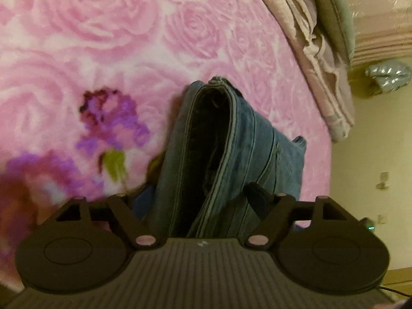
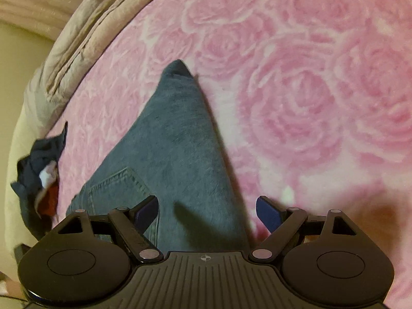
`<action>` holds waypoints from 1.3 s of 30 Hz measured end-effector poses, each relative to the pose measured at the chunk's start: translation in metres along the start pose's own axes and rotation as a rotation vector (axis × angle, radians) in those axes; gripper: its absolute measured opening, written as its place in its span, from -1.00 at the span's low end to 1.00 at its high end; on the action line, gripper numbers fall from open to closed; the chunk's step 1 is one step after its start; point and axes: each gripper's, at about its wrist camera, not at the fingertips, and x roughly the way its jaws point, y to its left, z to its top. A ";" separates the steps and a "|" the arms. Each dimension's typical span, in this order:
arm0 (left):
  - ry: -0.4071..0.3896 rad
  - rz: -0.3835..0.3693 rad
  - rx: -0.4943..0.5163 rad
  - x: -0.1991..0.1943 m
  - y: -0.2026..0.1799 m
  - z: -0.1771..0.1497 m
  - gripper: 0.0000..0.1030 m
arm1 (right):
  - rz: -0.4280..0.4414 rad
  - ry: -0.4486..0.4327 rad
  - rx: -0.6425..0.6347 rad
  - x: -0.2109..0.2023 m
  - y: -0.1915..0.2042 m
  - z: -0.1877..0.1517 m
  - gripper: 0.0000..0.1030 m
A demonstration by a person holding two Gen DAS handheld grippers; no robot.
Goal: Fold clothes
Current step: 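Grasp the folded edge of the jeans with both tools, then lift and carry the folded jeans across the blanket with both tools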
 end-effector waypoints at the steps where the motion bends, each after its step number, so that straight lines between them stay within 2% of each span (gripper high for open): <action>1: 0.001 -0.019 -0.006 0.002 0.001 0.002 0.48 | 0.020 0.002 0.013 0.004 -0.004 0.002 0.66; 4: 0.012 -0.046 0.003 0.009 0.001 0.009 0.37 | 0.101 0.014 0.015 0.014 -0.011 0.010 0.66; 5: 0.019 -0.039 0.029 0.011 -0.002 0.011 0.21 | 0.135 0.024 0.006 0.017 -0.011 0.011 0.64; 6: 0.030 -0.026 0.071 0.013 -0.007 0.013 0.19 | 0.170 0.034 -0.003 0.020 -0.010 0.012 0.53; 9: 0.059 0.000 0.153 0.019 -0.016 0.017 0.03 | 0.201 0.057 -0.055 0.032 -0.007 0.015 0.50; 11: 0.073 -0.004 0.147 0.020 -0.014 0.018 -0.13 | 0.205 0.055 -0.051 0.037 -0.010 0.018 0.00; 12: 0.079 -0.009 0.150 0.021 -0.016 0.019 -0.26 | 0.187 0.056 -0.039 0.038 -0.013 0.019 -0.43; 15: 0.077 0.000 0.198 0.018 -0.031 0.021 -0.43 | 0.206 0.048 -0.004 0.031 -0.016 0.018 -0.68; 19: 0.064 0.013 0.251 0.011 -0.059 0.024 -0.48 | 0.232 0.007 0.015 0.014 -0.011 0.019 -0.71; 24: 0.076 -0.026 0.384 0.038 -0.135 0.039 -0.49 | 0.278 -0.127 0.096 -0.037 -0.036 0.037 -0.71; 26: 0.110 -0.066 0.441 0.070 -0.176 0.043 -0.49 | 0.280 -0.190 0.135 -0.064 -0.058 0.049 -0.71; 29: 0.192 -0.131 0.534 0.134 -0.238 0.043 -0.49 | 0.230 -0.289 0.189 -0.115 -0.099 0.068 -0.71; 35: 0.381 -0.290 0.692 0.305 -0.374 0.027 -0.49 | 0.096 -0.519 0.320 -0.217 -0.197 0.098 -0.71; 39: 0.481 -0.344 0.775 0.407 -0.463 0.008 -0.49 | 0.023 -0.649 0.410 -0.265 -0.258 0.122 -0.71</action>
